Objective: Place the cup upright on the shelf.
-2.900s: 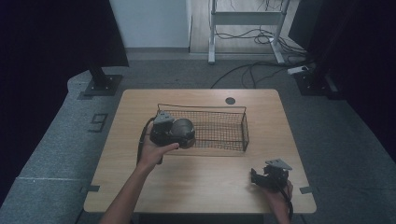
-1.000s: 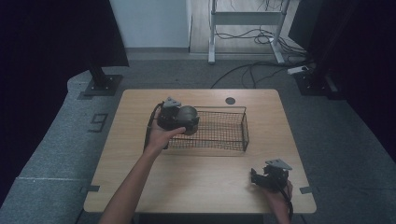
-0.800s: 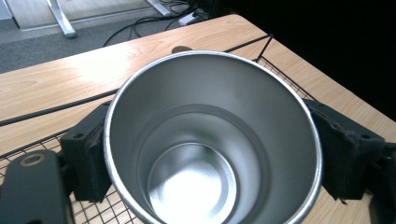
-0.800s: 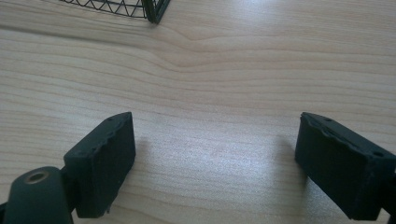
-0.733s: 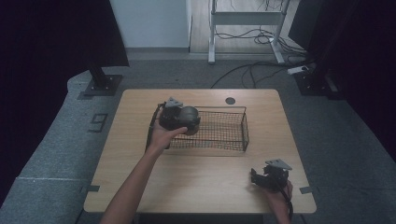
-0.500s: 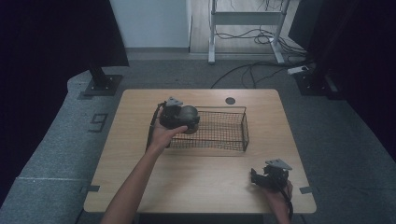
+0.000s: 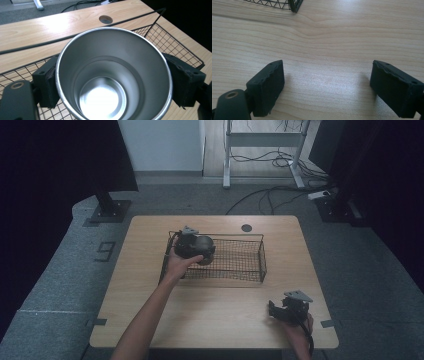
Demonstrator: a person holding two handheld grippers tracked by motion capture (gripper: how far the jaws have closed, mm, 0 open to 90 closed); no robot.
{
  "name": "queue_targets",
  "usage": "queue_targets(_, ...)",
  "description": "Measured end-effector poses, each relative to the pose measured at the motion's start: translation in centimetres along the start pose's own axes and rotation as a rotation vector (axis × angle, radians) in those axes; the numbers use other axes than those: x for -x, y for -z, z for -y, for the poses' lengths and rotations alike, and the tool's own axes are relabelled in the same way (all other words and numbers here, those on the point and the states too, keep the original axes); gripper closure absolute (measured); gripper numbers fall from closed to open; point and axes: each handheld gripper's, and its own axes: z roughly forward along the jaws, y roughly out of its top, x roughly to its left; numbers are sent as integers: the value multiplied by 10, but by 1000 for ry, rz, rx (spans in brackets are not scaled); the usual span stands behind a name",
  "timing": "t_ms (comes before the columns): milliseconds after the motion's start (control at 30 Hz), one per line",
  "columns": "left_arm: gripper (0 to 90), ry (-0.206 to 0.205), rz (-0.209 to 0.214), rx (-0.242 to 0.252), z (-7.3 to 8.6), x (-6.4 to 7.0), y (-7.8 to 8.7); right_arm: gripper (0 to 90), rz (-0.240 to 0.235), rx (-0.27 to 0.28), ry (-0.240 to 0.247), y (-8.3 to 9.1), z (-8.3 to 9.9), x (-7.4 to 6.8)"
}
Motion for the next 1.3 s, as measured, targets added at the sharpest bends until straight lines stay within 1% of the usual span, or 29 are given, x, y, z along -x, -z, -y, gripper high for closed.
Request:
queue_targets(167, 143, 2, -3, -15, 3, -1, -6, 121, 0, 0, 0, 0, 0, 0)
queue_targets(400, 143, 21, -6, -35, 9, -4, -14, 121, 0, 0, 0, 0, 0, 0)
queue_targets(467, 143, 20, -18, -42, 9, -6, -16, 121, 0, 0, 0, 0, 0, 0)
queue_targets(667, 143, 35, -17, -59, 12, -9, -22, 121, 0, 0, 0, 0, 0, 0)
queue_targets(833, 143, 28, -22, -75, 14, -9, -27, 121, 0, 0, 0, 0, 0, 0)
queue_targets(933, 142, 32, -20, -80, 14, -9, -30, 121, 0, 0, 0, 0, 0, 0)
queue_targets(1067, 142, 27, -20, -105, 17, -8, -37, 121, 0, 0, 0, 0, 0, 0)
queue_targets(1100, 143, 27, -20, -105, 17, -8, -37, 121, 0, 0, 0, 0, 0, 0)
queue_targets(1167, 142, 28, -19, -122, 19, -7, -42, 121, 0, 0, 0, 0, 0, 0)
queue_targets(1300, 142, 22, -27, -132, 20, -6, -45, 122, 0, 0, 0, 0, 0, 0)
